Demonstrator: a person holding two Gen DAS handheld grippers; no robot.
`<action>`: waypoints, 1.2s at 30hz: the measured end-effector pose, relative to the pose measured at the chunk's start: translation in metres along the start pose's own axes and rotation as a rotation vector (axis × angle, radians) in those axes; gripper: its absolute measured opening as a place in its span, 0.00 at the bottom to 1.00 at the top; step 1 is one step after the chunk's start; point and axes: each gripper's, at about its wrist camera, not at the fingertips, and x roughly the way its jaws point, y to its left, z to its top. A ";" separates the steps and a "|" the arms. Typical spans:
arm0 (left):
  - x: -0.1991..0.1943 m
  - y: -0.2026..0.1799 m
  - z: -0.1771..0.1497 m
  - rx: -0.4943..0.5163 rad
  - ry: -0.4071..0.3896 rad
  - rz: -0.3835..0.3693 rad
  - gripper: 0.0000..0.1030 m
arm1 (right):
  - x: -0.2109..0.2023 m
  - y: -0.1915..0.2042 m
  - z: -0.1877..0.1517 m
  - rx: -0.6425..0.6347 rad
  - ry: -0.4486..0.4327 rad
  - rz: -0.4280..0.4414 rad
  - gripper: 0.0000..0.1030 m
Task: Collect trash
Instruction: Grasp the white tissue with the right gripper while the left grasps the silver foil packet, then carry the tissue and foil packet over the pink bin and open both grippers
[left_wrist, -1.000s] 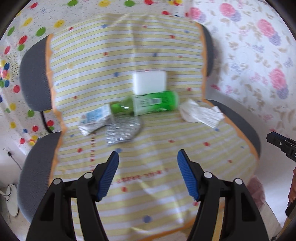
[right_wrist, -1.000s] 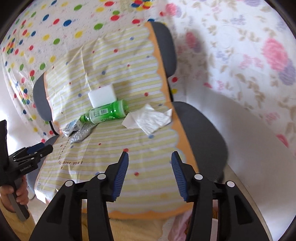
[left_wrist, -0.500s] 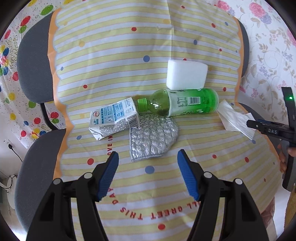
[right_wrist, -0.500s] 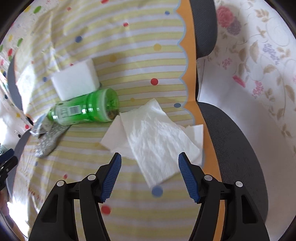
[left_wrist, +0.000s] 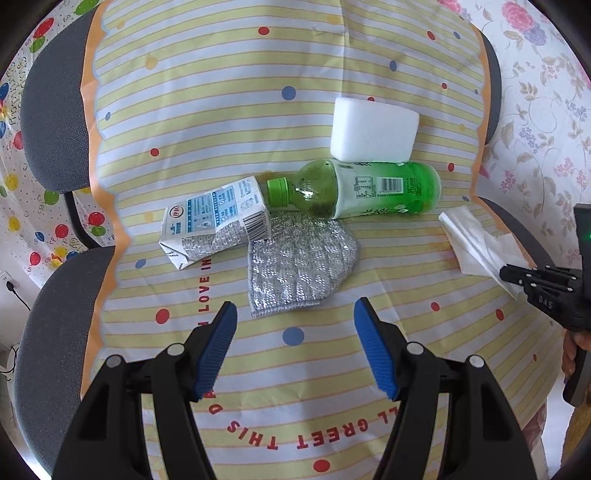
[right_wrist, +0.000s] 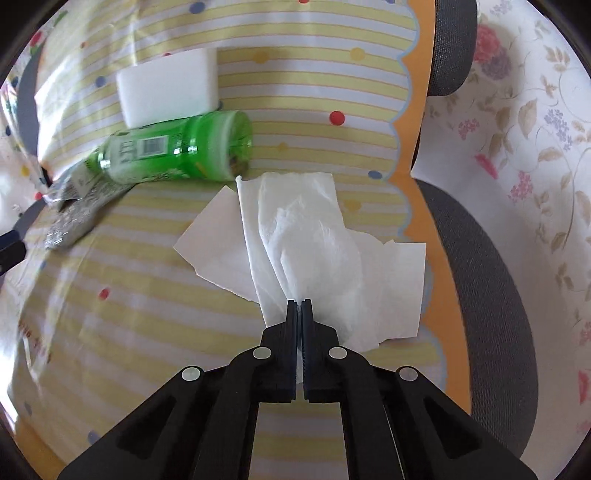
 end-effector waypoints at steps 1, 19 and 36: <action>-0.002 -0.001 0.000 0.004 -0.004 0.000 0.62 | -0.009 -0.001 -0.002 0.017 -0.019 0.017 0.02; 0.069 -0.009 0.024 -0.069 0.097 0.019 0.64 | -0.123 -0.013 -0.036 0.196 -0.313 0.137 0.02; -0.081 -0.047 -0.037 0.015 -0.076 -0.285 0.07 | -0.153 0.000 -0.078 0.231 -0.306 0.136 0.02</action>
